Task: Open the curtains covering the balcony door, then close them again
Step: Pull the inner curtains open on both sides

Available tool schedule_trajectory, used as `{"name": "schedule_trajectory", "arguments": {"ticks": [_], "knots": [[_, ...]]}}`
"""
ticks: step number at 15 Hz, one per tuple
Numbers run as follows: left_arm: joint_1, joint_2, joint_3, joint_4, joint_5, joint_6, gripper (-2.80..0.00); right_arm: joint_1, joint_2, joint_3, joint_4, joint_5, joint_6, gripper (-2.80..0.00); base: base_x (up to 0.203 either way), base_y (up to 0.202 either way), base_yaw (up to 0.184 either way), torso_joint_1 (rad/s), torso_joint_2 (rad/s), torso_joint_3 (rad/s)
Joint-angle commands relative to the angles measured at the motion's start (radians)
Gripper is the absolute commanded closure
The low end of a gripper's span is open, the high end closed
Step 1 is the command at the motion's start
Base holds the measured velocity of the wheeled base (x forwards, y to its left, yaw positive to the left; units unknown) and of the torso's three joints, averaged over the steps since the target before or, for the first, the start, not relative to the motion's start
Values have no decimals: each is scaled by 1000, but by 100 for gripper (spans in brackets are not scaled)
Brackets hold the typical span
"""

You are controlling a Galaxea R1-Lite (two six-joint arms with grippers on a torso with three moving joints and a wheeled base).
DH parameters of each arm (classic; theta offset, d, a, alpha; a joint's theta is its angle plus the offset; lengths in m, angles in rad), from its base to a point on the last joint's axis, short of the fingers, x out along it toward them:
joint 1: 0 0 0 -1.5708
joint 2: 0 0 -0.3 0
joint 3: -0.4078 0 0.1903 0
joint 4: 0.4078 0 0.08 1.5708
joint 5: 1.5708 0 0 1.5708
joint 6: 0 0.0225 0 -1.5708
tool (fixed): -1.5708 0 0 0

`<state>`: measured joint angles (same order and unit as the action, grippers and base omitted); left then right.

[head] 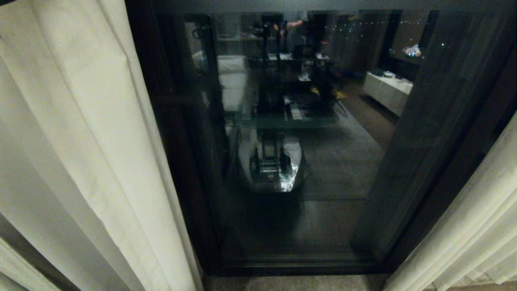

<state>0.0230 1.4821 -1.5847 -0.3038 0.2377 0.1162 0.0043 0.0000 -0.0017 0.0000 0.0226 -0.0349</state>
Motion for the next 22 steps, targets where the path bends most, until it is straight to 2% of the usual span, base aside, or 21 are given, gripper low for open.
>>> {"name": "schedule_trajectory", "arguments": {"ticks": [1, 7, 10, 11, 14, 22], "knots": [[66, 2, -2, -1, 0, -24, 0, 0, 2, 0, 0, 0, 0, 0, 0, 0, 0, 0, 0, 0], [292, 30, 3, 0, -23, -139, 0, 0, 2, 0, 0, 0, 0, 0, 0, 0, 0, 0, 0, 0], [410, 65, -3, 1, -169, -197, 0, 0, 2, 0, 0, 0, 0, 0, 0, 0, 0, 0, 0, 0], [434, 82, -5, -1, -185, -208, 0, 0, 2, 0, 0, 0, 0, 0, 0, 0, 0, 0, 0, 0], [494, 147, -54, -1, -226, -212, 0, 0, 2, 0, 0, 0, 0, 0, 0, 0, 0, 0, 0, 0], [662, 356, -279, 0, -337, -233, 0, 0, 2, 0, 0, 0, 0, 0, 0, 0, 0, 0, 0, 0]]}}
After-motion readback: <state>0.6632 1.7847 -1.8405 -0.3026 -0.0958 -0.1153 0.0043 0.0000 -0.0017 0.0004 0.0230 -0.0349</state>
